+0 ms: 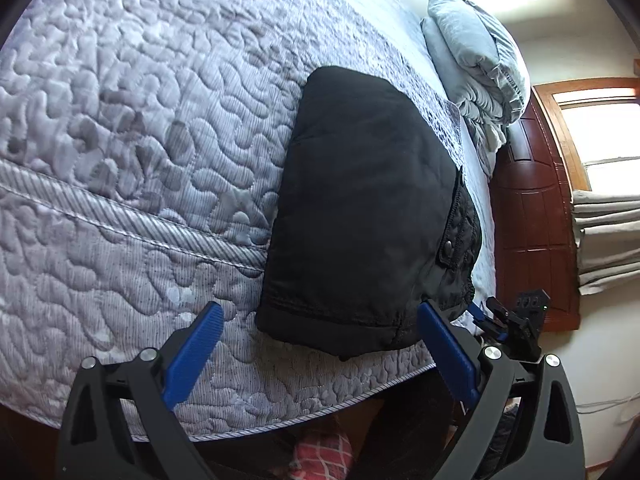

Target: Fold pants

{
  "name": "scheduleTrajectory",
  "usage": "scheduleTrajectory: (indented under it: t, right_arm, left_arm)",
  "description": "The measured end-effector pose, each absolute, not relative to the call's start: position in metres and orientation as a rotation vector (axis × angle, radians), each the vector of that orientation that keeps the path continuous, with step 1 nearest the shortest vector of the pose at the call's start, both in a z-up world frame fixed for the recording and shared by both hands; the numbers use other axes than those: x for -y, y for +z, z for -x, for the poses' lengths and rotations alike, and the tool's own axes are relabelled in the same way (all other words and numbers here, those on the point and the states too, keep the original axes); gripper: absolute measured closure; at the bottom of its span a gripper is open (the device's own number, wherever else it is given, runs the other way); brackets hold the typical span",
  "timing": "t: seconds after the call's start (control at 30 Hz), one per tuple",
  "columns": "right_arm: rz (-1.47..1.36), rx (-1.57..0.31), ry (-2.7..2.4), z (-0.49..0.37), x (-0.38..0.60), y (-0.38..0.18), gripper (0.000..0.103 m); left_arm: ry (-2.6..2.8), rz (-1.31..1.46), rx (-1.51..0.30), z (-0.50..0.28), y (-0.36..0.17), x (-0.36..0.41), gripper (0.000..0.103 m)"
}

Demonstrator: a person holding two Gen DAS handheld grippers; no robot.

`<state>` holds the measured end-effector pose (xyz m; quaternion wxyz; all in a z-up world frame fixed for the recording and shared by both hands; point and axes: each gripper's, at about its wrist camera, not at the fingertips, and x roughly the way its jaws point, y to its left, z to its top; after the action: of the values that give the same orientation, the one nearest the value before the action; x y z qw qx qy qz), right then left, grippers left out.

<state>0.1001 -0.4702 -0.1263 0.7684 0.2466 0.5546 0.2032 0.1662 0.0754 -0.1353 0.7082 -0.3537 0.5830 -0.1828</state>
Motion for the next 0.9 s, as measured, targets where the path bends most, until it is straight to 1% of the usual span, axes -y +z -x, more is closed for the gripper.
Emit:
scheduleTrajectory:
  t: [0.23,0.53,0.9]
  right_arm:
    - [-0.562,-1.224,0.477,-0.106,0.467,-0.133,0.014]
    - [-0.693,-1.23,0.568,-0.122,0.475,-0.146,0.014]
    - [-0.789,-1.265,0.593,-0.132,0.497,-0.169,0.013]
  left_arm:
    - [-0.538,0.917,-1.344,-0.186,-0.155,-0.081,0.005]
    - [-0.662,0.894,-1.437,-0.219,-0.181,-0.066,0.005]
    - [-0.792,0.866,-1.494,-0.235,-0.195,-0.049,0.005]
